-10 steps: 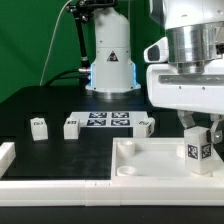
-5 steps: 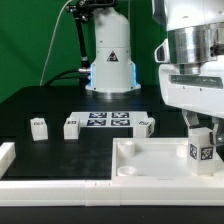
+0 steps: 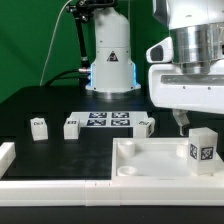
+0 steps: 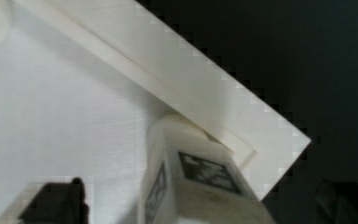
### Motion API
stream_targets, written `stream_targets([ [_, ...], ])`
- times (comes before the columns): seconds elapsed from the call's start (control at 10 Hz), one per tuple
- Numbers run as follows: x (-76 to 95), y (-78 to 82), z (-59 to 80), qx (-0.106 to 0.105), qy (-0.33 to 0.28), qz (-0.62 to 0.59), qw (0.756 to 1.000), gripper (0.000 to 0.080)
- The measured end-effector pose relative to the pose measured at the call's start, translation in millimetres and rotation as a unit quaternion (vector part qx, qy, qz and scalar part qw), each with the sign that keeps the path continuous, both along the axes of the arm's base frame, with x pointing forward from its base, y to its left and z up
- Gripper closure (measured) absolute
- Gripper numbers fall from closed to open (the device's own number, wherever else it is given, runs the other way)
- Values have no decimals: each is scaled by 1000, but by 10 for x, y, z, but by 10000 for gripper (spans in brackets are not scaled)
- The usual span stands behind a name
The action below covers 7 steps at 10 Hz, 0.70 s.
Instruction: Assemble one leg
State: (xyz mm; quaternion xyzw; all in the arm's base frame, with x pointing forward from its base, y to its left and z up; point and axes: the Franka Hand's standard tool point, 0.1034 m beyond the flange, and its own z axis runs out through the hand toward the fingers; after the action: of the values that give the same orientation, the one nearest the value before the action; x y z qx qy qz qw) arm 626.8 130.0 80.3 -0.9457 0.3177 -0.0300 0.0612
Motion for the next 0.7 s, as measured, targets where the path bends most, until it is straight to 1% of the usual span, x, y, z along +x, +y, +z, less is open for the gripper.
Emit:
stream_targets([
  [0.2,83,-1,27,-21,0,128,992,150],
  [0.3,105,-16,27,-26,0,179,983,150],
  [0.5,110,-27,19,-40,-7,243,969,150],
  [0.6,132,-11,20,-58,-20,301,952,150],
  [0.7,138,-12,-2,-67,-36,332,940,150],
])
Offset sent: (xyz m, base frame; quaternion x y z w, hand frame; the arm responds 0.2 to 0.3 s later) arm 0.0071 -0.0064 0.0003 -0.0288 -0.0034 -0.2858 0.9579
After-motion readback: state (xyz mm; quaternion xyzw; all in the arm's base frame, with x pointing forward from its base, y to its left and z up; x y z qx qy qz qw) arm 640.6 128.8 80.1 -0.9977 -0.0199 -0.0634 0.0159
